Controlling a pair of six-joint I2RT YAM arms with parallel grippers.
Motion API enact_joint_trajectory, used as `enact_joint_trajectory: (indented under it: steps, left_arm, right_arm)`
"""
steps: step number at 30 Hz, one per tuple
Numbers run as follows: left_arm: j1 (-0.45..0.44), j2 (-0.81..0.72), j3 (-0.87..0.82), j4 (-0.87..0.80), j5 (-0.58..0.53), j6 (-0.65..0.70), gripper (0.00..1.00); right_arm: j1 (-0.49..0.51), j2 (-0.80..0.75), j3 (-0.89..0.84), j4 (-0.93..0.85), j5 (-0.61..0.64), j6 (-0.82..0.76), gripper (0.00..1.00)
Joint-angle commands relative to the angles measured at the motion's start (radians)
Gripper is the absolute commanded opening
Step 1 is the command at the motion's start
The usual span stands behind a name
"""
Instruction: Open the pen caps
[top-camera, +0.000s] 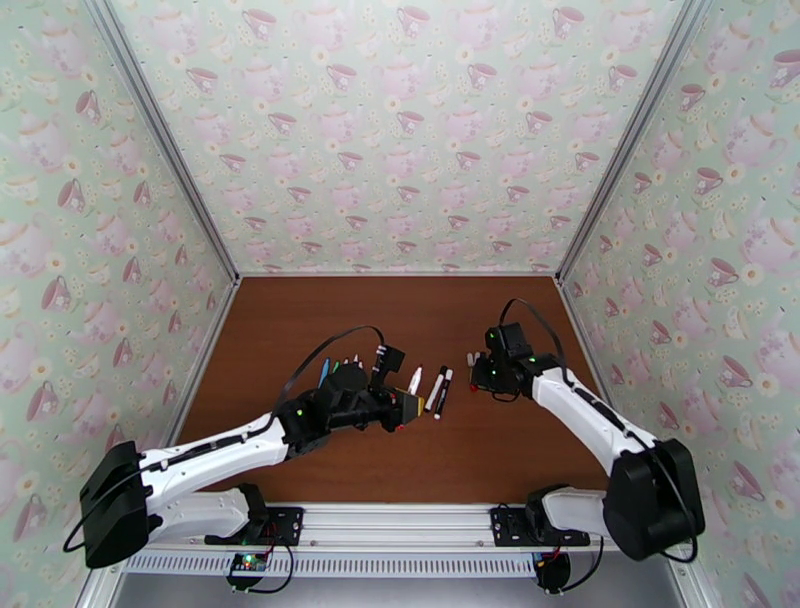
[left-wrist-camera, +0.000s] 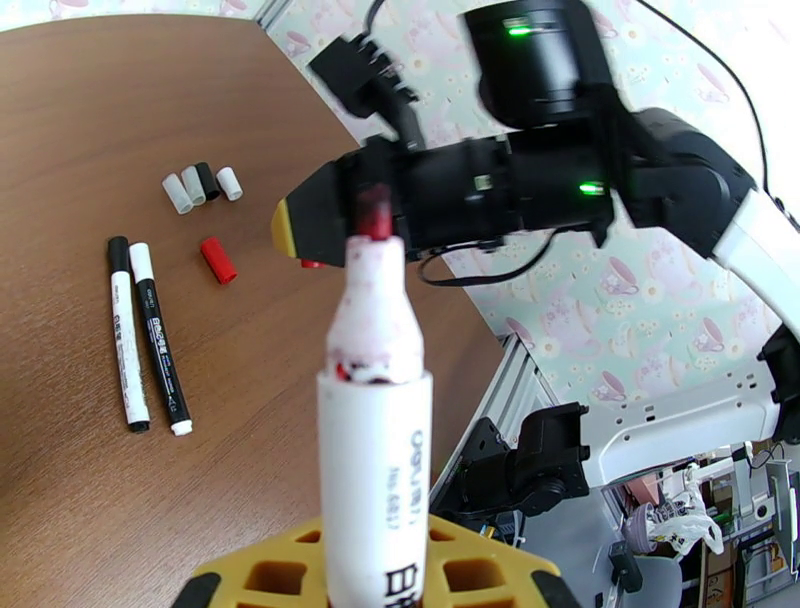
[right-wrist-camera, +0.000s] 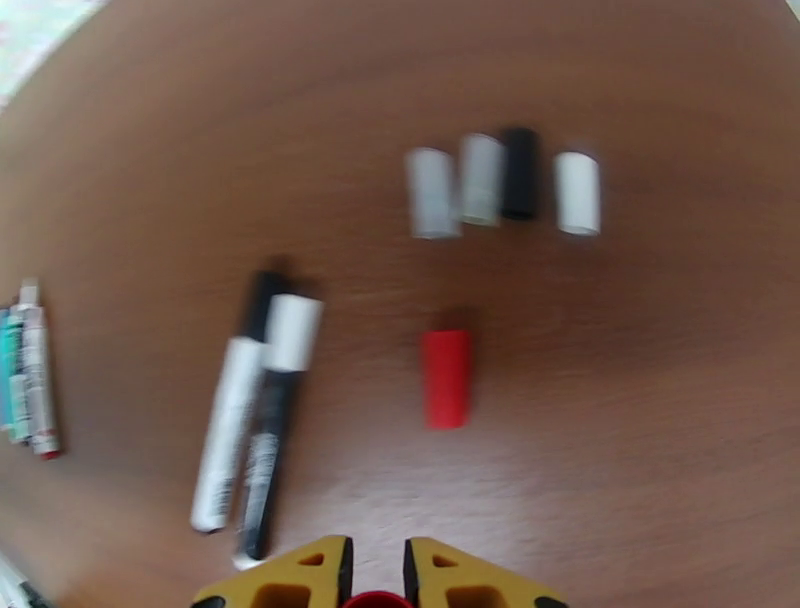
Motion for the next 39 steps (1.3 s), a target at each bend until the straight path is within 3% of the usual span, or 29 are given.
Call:
enact_joint_trajectory:
  steps: [1,9,22,39]
  left_arm:
    - [0.003,-0.004,-0.007,-0.006,-0.013,-0.005,0.04]
    - [0.003,0.005,-0.006,-0.007,-0.01,-0.005,0.04]
    - [0.003,0.021,-0.007,-0.002,-0.005,-0.011,0.04]
    - [0.002,0.023,-0.007,-0.005,-0.005,-0.012,0.04]
  right_arm:
    - [-0.008,0.063,0.027,0.011,0.077,-0.063,0.15]
    - [-0.063,0.206,0.059,0.058,-0.007,-0.107,0.16]
    - [-0.118,0.301,0.114,0.074,-0.134,-0.143,0.21]
    - [-0.137,0.341,0.127,0.072,-0.155,-0.148,0.27]
